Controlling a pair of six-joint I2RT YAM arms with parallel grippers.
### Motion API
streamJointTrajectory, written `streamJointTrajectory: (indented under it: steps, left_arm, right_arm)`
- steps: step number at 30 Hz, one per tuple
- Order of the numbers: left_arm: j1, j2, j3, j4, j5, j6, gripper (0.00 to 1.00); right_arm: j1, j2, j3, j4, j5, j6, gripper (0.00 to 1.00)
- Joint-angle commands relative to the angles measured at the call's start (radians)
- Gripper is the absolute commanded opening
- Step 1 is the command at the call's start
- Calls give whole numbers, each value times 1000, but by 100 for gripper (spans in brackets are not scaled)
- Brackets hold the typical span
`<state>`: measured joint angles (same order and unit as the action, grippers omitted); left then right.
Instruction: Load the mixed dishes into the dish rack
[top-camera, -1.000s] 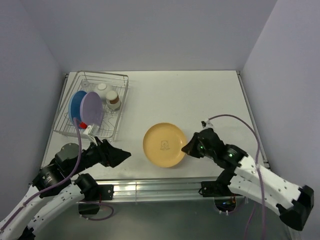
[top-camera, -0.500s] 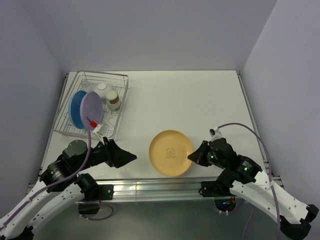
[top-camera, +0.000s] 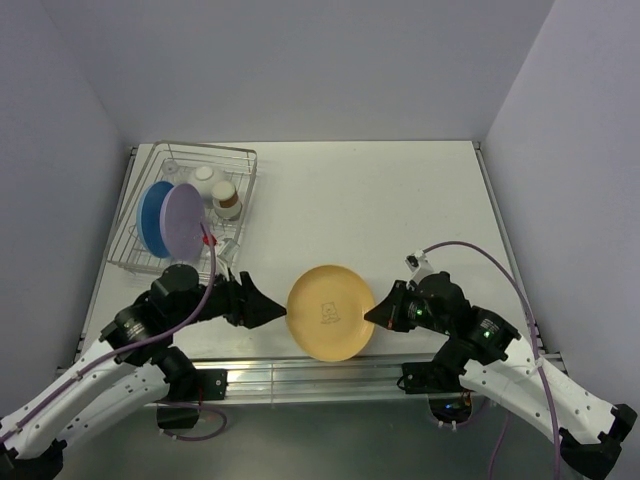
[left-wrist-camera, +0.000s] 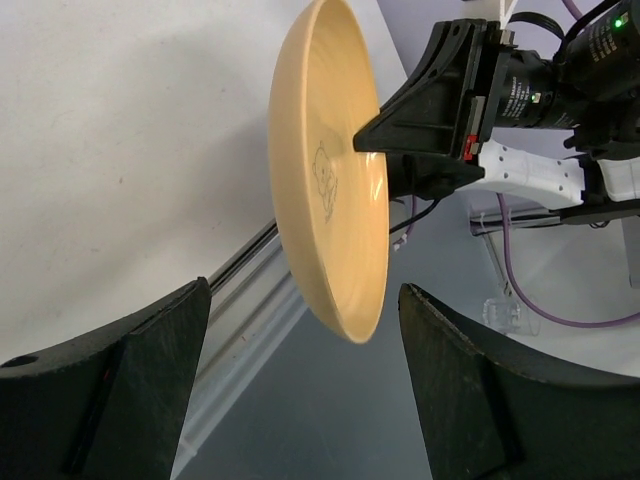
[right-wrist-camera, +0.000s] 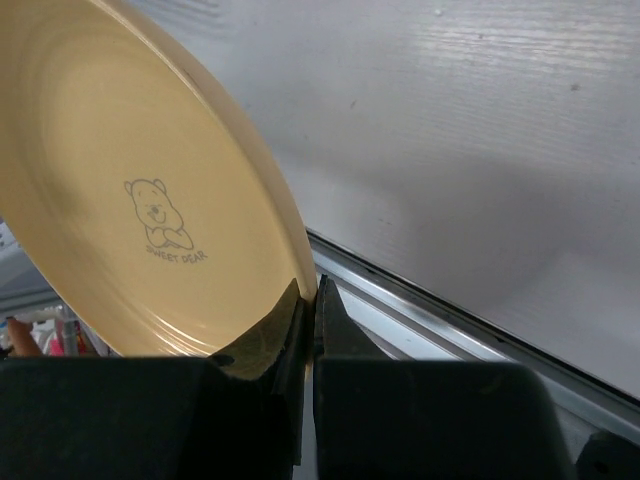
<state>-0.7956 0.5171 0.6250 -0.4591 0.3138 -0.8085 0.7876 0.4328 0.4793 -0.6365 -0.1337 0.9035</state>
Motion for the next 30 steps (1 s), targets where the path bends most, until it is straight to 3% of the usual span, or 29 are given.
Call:
streamJointTrajectory:
  steps: [1, 12, 14, 15, 16, 17, 18, 19, 20, 21, 22, 30]
  left_arm:
    - [-2, 41, -27, 137, 71, -1, 81]
    - [-13, 139, -74, 338, 152, -57, 75]
    - [-14, 141, -87, 375, 175, -72, 48]
    - [-16, 141, -90, 382, 180, -77, 28]
    - [-16, 141, -90, 382, 179, -80, 0]
    - [-16, 138, -88, 376, 179, -77, 0]
    - [-16, 132, -84, 363, 163, -69, 0]
    - [-17, 124, -64, 335, 141, -58, 0]
    - [-17, 101, -51, 267, 108, -31, 0]
    - [-16, 86, -38, 228, 40, -14, 0]
    - [-16, 55, -3, 186, -2, 20, 0]
    - [-16, -19, 198, -166, -362, 163, 0]
  right_arm:
    - [5, -14, 4, 119, -76, 12, 0]
    - [5, -12, 5, 184, -138, 44, 0]
    - [4, -16, 2, 190, -136, 49, 0]
    - [5, -16, 2, 190, -133, 49, 0]
    - [6, -20, 2, 186, -129, 45, 0]
    - [4, -20, 5, 176, -119, 46, 9]
    - [5, -28, 8, 164, -91, 46, 24]
    - [6, -31, 15, 129, -72, 44, 51]
    - [4, -40, 18, 107, -54, 43, 63]
    - [4, -43, 27, 91, -20, 43, 88]
    - [5, -49, 30, 62, -8, 44, 97]
    - [6, -91, -2, 8, 26, 67, 100]
